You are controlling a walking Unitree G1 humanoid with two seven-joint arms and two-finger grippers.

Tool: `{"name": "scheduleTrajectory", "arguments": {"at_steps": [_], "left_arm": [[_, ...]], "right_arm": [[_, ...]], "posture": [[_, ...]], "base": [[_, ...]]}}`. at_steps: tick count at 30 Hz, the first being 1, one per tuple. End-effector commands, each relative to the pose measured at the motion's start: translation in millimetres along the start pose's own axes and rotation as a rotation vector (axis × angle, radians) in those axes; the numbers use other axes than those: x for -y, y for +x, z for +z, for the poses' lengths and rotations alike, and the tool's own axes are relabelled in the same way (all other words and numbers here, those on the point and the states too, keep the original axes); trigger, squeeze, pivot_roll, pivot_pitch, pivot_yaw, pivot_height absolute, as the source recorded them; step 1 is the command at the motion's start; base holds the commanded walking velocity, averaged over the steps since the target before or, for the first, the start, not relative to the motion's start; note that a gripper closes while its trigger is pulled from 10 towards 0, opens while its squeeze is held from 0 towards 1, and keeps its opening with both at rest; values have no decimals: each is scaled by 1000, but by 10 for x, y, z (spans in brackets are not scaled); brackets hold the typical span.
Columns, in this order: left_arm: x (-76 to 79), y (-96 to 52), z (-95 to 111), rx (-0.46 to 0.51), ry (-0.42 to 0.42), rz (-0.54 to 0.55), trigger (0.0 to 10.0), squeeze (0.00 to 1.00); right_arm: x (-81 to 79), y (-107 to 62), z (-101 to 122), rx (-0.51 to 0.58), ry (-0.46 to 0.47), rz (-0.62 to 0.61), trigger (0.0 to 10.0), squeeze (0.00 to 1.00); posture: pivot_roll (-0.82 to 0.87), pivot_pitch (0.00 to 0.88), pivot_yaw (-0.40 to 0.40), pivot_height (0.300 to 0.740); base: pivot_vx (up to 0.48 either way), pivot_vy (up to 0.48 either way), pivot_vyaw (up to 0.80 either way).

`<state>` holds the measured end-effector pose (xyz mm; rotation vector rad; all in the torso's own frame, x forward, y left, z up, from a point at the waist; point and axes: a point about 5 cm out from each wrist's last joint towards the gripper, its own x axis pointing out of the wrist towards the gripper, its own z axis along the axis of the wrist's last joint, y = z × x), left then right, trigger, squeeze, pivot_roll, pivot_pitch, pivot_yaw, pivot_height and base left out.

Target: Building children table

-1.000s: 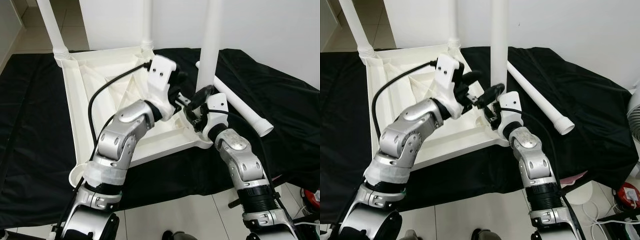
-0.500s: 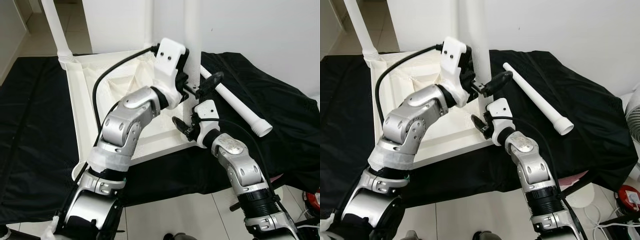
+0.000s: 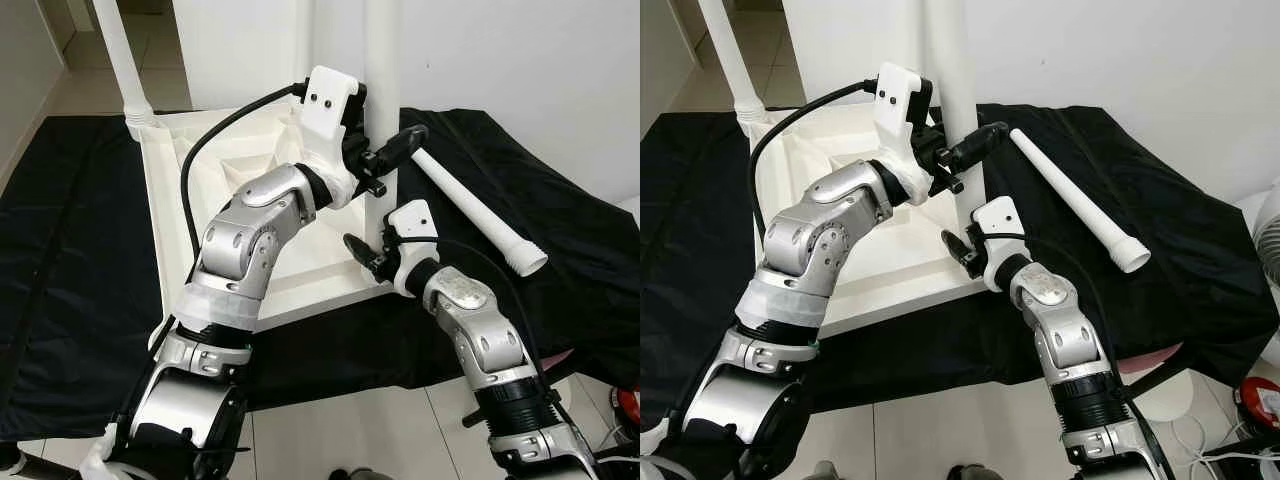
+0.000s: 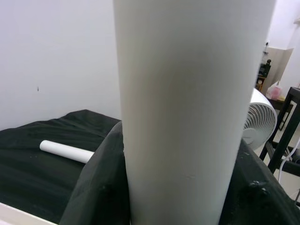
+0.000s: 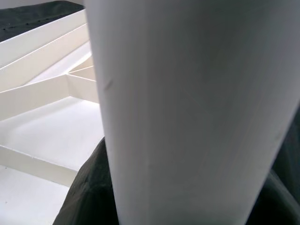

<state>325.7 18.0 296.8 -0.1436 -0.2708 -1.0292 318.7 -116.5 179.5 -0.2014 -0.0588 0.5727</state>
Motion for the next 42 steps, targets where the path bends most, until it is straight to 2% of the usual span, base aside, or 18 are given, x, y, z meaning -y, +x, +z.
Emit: {"name": "scheduleTrajectory", "arguments": {"at_steps": [1, 2, 3, 5, 9, 10, 13, 15, 20, 21, 25, 27, 34, 37, 39, 42], "left_arm": [[-3, 38, 20, -19, 19, 38, 6118, 0], [-35, 55, 28, -32, 62, 92, 10000, 0], [-52, 60, 41, -27, 86, 124, 10000, 0], [-84, 79, 36, -43, 68, 165, 10000, 0], [-91, 87, 39, -50, 73, 171, 10000, 0], [-85, 94, 51, -42, 77, 161, 10000, 0], [-81, 97, 61, -37, 81, 159, 10000, 0], [-98, 98, 77, -39, 80, 189, 10000, 0], [-130, 108, 88, -46, 64, 232, 10000, 0], [-141, 119, 97, -48, 57, 248, 10000, 0], [-157, 158, 131, -51, 43, 280, 10000, 0], [-155, 203, 210, -38, 38, 313, 10000, 0], [-152, 274, 319, -11, 12, 397, 10000, 0], [-133, 293, 329, -9, 11, 403, 10000, 0], [-79, 336, 359, 1, 0, 401, 10000, 0], [-54, 354, 379, 9, -2, 395, 10000, 0]], "right_arm": [[7, -6, -21, -9, 14, 0, 10000, 0], [7, -3, -21, -12, 30, -4, 10000, 0], [6, -3, -21, -14, 37, -5, 10000, 0], [11, 1, -15, -10, 29, -12, 10000, 0], [16, 2, -12, -7, 25, -16, 10000, 0], [29, 6, -6, -1, 43, -29, 10000, 1000], [45, 8, 7, 7, 56, -41, 10000, 1000], [115, 22, 42, 20, 27, -111, 10000, 1000], [160, 43, 70, 28, -4, -170, 10000, 1000], [167, 63, 84, 32, -9, -194, 10000, 0], [158, 127, 120, 44, -20, -239, 10000, 0], [130, 199, 157, 52, -65, -273, 10000, 0], [80, 340, 234, 68, -106, -347, 10000, 0], [67, 375, 249, 67, -131, -372, 10000, 0], [51, 431, 274, 70, -177, -439, 10000, 0], [56, 446, 275, 68, -172, -487, 10000, 0]], "posture": [[36, 0, -30, 740], [38, 0, -31, 740], [38, 0, -32, 740], [38, 0, -34, 740], [39, 0, -35, 740], [40, 3, -37, 740], [41, 7, -40, 740], [43, 15, -42, 740], [48, 20, -50, 740], [50, 23, -52, 740], [51, 27, -53, 740], [53, 31, -55, 740], [55, 39, -56, 740], [56, 40, -58, 740], [57, 42, -59, 740], [59, 43, -60, 740]], "base": [[0, 0, 0], [0, 0, 0], [0, 0, 0], [0, 0, 0], [0, 0, 0], [0, 0, 0], [0, 0, 0], [0, 0, 0], [0, 0, 0], [0, 0, 0], [0, 0, 0], [0, 0, 0], [0, 0, 0], [0, 0, 0], [0, 0, 0], [0, 0, 0]]}}
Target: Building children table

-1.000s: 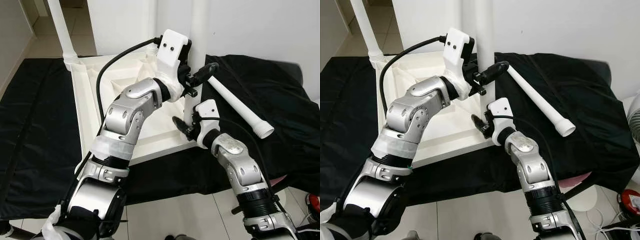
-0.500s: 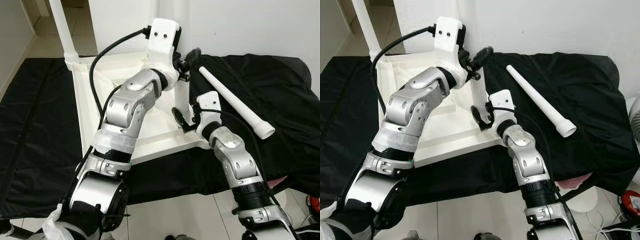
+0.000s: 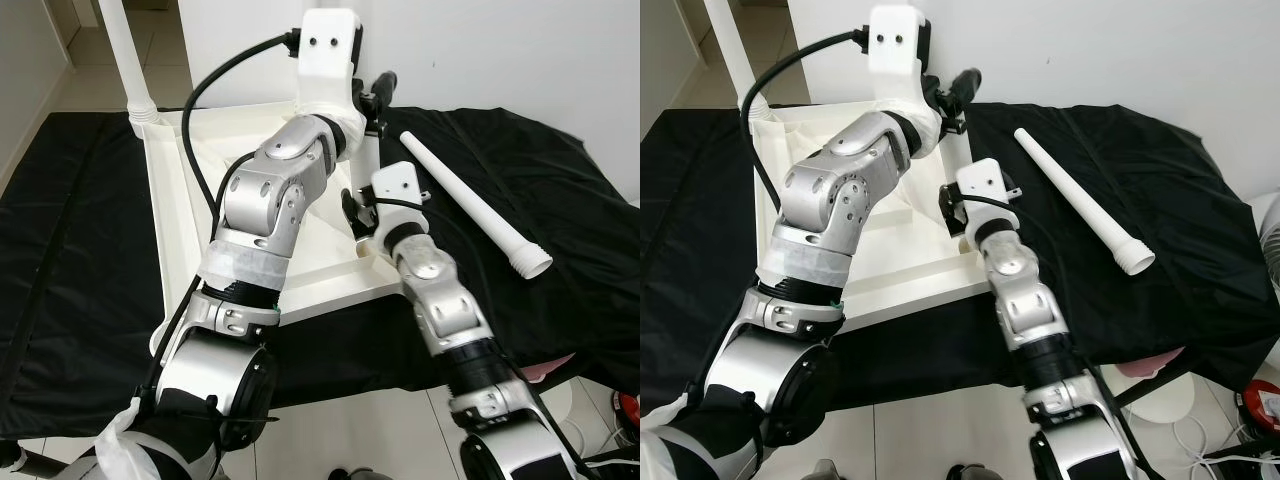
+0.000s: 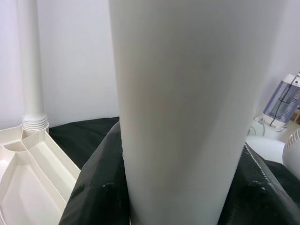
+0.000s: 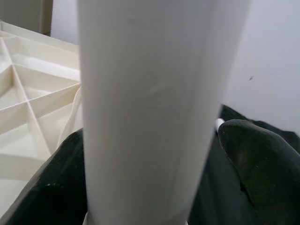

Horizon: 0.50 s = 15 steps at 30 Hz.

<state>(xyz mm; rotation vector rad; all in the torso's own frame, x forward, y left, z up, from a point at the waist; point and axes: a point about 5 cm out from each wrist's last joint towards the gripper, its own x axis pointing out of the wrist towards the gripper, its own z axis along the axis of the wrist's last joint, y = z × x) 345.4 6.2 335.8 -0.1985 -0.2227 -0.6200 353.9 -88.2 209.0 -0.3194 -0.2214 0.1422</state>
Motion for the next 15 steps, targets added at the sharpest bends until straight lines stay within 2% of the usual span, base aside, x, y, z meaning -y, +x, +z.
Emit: {"name": "scheduleTrajectory", "arguments": {"at_steps": [1, 7, 15], "left_arm": [[74, 20, 64, 12, 6, -18, 10000, 0], [100, 37, 99, 19, 1, -19, 10000, 0], [145, 58, 133, 22, -12, -17, 10000, 0]], "right_arm": [[35, 11, -30, -13, -9, -52, 10000, 0], [-9, 24, -17, -22, -22, -115, 10000, 0], [-88, 71, -11, -8, -31, -124, 10000, 0]], "posture": [[59, 43, -60, 740], [56, 45, -62, 740], [59, 46, -68, 740]], "base": [[0, 0, 0], [0, 0, 0], [0, 0, 0]]}}
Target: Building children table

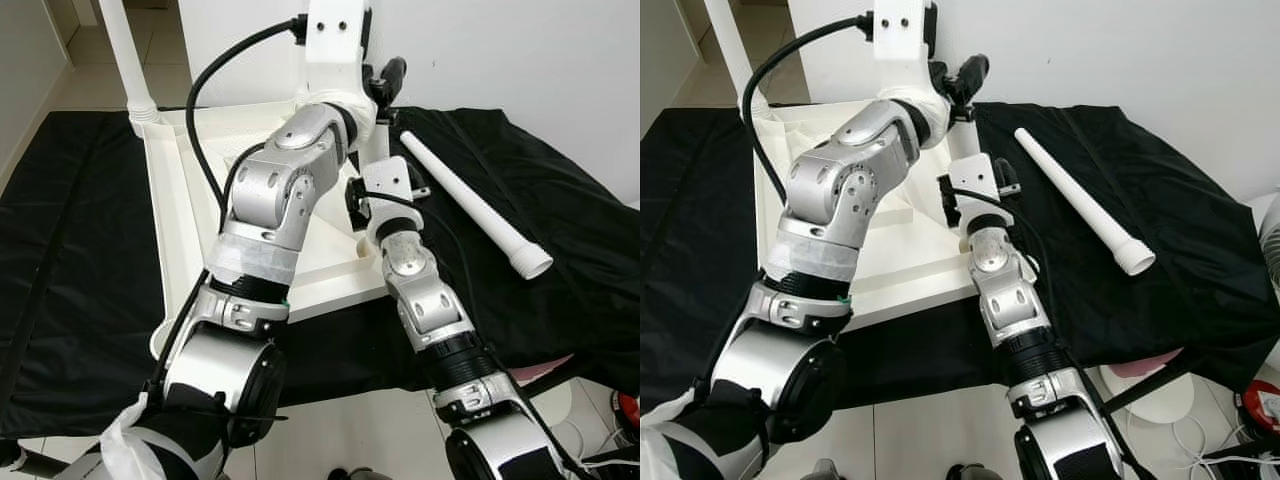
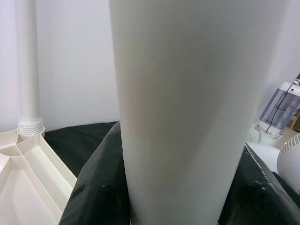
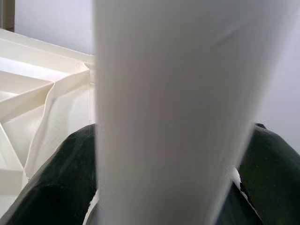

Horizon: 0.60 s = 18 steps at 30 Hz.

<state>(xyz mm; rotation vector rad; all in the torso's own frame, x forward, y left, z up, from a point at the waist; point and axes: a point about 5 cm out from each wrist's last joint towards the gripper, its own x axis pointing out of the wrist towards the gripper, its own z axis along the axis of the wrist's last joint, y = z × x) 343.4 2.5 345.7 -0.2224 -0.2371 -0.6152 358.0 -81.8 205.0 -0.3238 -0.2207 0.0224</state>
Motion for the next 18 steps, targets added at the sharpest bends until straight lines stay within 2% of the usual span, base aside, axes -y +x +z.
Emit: {"name": "scheduleTrajectory", "arguments": {"at_steps": [1, 7, 18], "left_arm": [[93, 28, 43, 1, 5, -22, 10000, 0], [100, 27, 38, -4, 1, -24, 10000, 0], [114, 22, 20, -8, -2, -30, 10000, 0]], "right_arm": [[-23, 26, 18, 13, -13, -8, 10000, 0], [-36, 51, 50, 36, -30, -25, 10000, 0], [-20, 96, 161, 97, -1, -52, 10000, 0]], "posture": [[59, 46, -68, 740], [61, 46, -69, 740], [62, 42, -67, 740]], "base": [[0, 0, 0], [0, 0, 0], [0, 0, 0]]}}
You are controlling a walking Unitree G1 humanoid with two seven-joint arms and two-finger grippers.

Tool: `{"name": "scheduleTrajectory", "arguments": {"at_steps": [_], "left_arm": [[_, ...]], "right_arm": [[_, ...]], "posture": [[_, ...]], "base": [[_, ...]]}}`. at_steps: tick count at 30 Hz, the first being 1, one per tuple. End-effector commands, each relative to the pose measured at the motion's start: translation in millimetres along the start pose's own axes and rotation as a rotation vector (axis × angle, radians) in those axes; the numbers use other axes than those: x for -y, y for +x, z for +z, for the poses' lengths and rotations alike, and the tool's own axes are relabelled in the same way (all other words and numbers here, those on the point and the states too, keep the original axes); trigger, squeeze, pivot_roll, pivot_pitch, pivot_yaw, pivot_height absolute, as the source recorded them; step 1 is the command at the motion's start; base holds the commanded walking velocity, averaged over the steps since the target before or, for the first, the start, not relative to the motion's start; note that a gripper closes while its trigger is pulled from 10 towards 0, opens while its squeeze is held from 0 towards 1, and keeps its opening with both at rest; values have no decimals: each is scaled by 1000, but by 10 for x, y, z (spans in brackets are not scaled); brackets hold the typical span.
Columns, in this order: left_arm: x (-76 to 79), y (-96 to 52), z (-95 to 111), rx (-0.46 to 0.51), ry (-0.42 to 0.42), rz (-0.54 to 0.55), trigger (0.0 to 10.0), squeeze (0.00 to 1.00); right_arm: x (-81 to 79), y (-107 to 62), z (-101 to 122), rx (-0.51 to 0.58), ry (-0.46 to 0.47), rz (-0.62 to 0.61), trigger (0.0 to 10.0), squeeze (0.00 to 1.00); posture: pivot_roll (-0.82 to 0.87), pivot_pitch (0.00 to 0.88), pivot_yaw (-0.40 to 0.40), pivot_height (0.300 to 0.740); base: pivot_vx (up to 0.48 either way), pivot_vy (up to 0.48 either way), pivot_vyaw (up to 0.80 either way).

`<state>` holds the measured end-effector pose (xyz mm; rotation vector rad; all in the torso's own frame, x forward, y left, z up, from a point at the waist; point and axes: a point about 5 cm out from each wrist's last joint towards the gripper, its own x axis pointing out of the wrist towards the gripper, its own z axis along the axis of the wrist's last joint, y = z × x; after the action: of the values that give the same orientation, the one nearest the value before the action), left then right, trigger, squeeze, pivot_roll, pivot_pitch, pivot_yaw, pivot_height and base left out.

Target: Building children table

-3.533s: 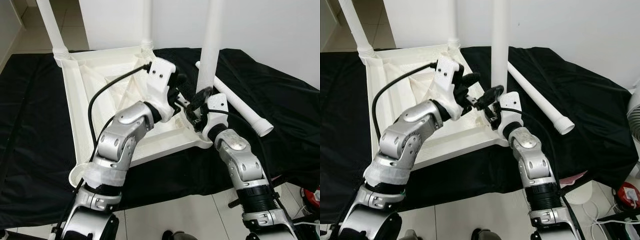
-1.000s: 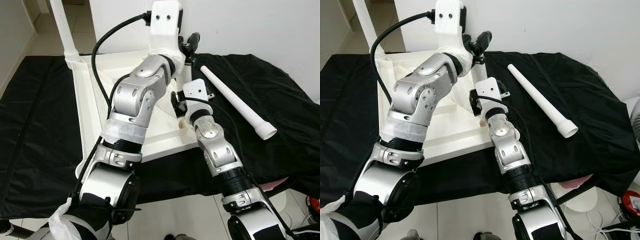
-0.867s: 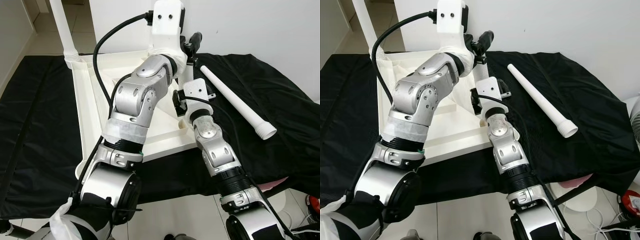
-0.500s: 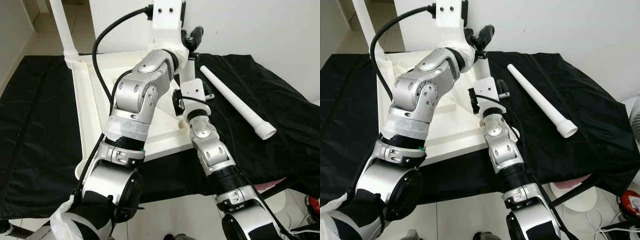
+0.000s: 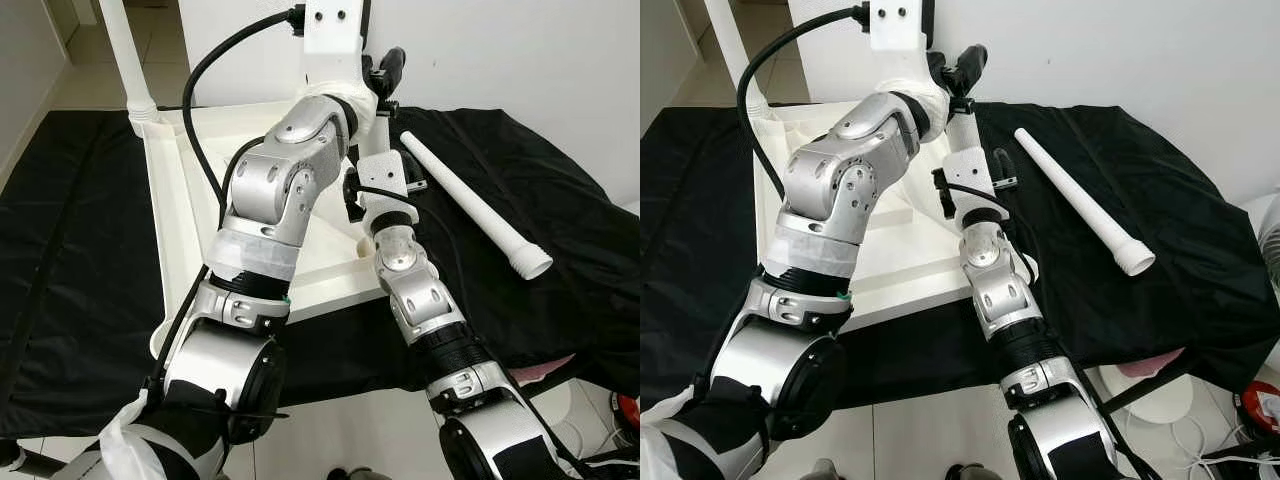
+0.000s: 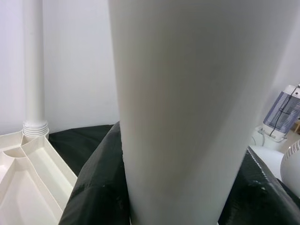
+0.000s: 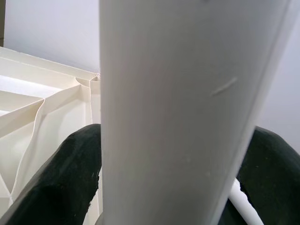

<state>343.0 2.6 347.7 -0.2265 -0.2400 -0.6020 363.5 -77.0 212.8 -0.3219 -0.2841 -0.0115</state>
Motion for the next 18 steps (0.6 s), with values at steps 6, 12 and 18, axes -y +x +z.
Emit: {"name": "scheduleTrajectory", "arguments": {"at_steps": [6, 12, 18], "left_arm": [[116, 11, -9, -14, 0, -44, 10000, 0], [120, 6, -9, -12, -1, -46, 10000, 0], [123, -1, -13, -11, -1, -48, 10000, 0]], "right_arm": [[-20, 25, 83, 47, 0, 0, 4039, 0], [-24, 36, 85, 55, 3, 3, 0, 0], [-35, 30, 78, 57, -1, 8, 0, 0]], "posture": [[63, 42, -66, 740], [63, 40, -67, 740], [64, 39, -68, 740]], "base": [[0, 0, 0], [0, 0, 0], [0, 0, 0]]}}
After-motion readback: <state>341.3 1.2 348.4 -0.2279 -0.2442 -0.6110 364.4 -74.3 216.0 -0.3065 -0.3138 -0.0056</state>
